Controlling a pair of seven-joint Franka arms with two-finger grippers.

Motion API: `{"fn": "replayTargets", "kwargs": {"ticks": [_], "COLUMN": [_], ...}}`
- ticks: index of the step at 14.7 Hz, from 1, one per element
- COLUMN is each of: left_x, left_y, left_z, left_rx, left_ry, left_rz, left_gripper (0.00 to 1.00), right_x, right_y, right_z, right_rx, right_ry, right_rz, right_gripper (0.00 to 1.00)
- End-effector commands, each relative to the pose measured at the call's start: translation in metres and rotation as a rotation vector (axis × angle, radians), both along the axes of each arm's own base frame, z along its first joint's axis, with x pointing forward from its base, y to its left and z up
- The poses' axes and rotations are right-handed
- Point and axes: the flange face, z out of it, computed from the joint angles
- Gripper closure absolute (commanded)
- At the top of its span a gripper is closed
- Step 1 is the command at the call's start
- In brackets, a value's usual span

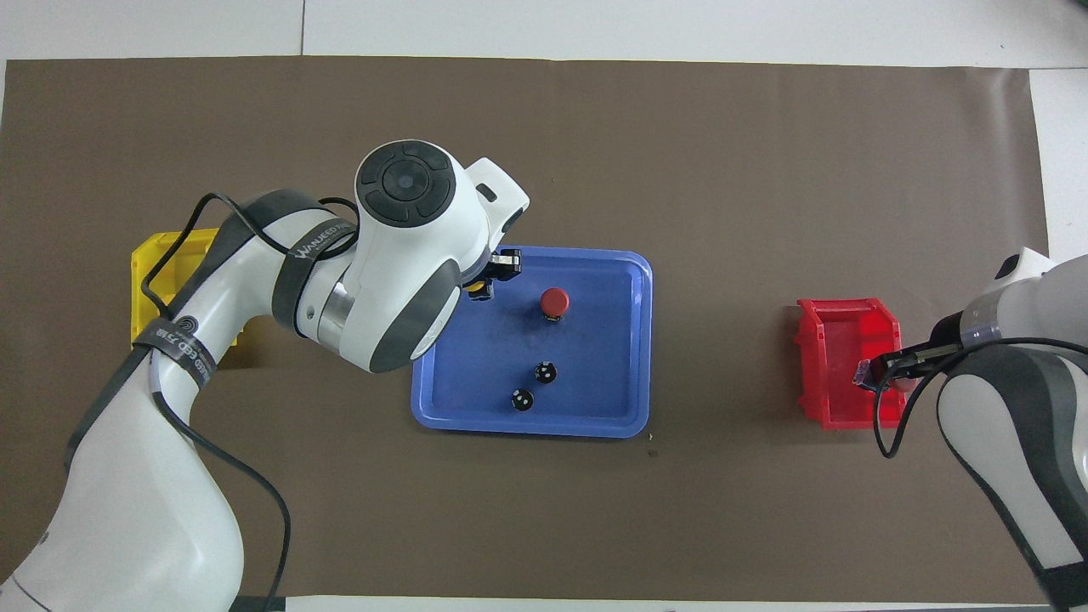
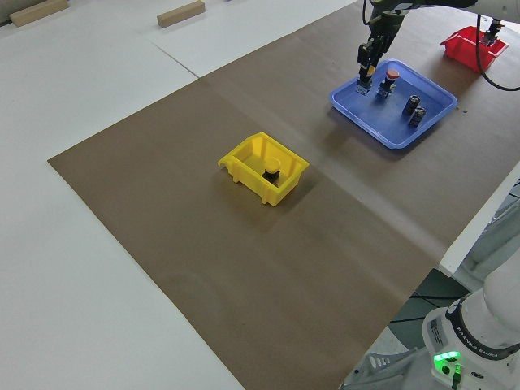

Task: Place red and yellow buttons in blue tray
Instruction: 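Place the yellow button in the tray with the left gripper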

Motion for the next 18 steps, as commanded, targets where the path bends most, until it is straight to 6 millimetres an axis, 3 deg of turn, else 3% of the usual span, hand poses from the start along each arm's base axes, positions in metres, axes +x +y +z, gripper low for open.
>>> {"fn": "replayTargets", "kwargs": {"ticks": [1, 3, 6, 9, 11, 12, 14, 16, 18], "left_x": [-0.007, -0.008, -0.010, -0.012, -0.015, -0.015, -0.014, -0.015, -0.013], "left_y": [-0.015, -0.016, -0.014, -0.021, -0.023, -0.022, -0.021, -0.019, -0.009], "left_z": [-0.004, -0.011, -0.020, -0.028, -0.034, -0.035, -0.032, -0.019, 0.016], "left_rx": [0.006, 0.004, 0.008, 0.001, 0.009, 0.010, 0.015, 0.025, 0.037], "left_ry": [-0.012, -0.014, -0.010, -0.015, -0.005, -0.004, 0.002, 0.013, 0.024], "left_rz": [-0.026, -0.027, -0.028, -0.035, -0.041, -0.041, -0.038, -0.039, -0.031], "left_gripper": [0.98, 0.98, 0.98, 0.98, 0.96, 0.83, 0.36, 0.22, 0.16], "right_x": [0.040, 0.055, 0.071, 0.089, 0.089, 0.088, 0.088, 0.087, 0.086], "right_y": [0.023, 0.052, 0.113, 0.147, 0.172, 0.178, 0.179, 0.178, 0.179], "right_z": [0.019, 0.028, 0.038, 0.037, 0.033, 0.030, 0.030, 0.030, 0.029], "right_rx": [-0.011, -0.015, 0.007, 0.041, 0.044, 0.045, 0.044, 0.044, 0.044], "right_ry": [0.006, -0.026, -0.052, -0.074, -0.096, -0.100, -0.098, -0.097, -0.095], "right_rz": [0.037, 0.021, -0.015, -0.053, -0.037, -0.032, -0.032, -0.032, -0.030], "right_gripper": [0.72, 0.72, 0.73, 0.75, 0.75, 0.75, 0.75, 0.75, 0.75]}}
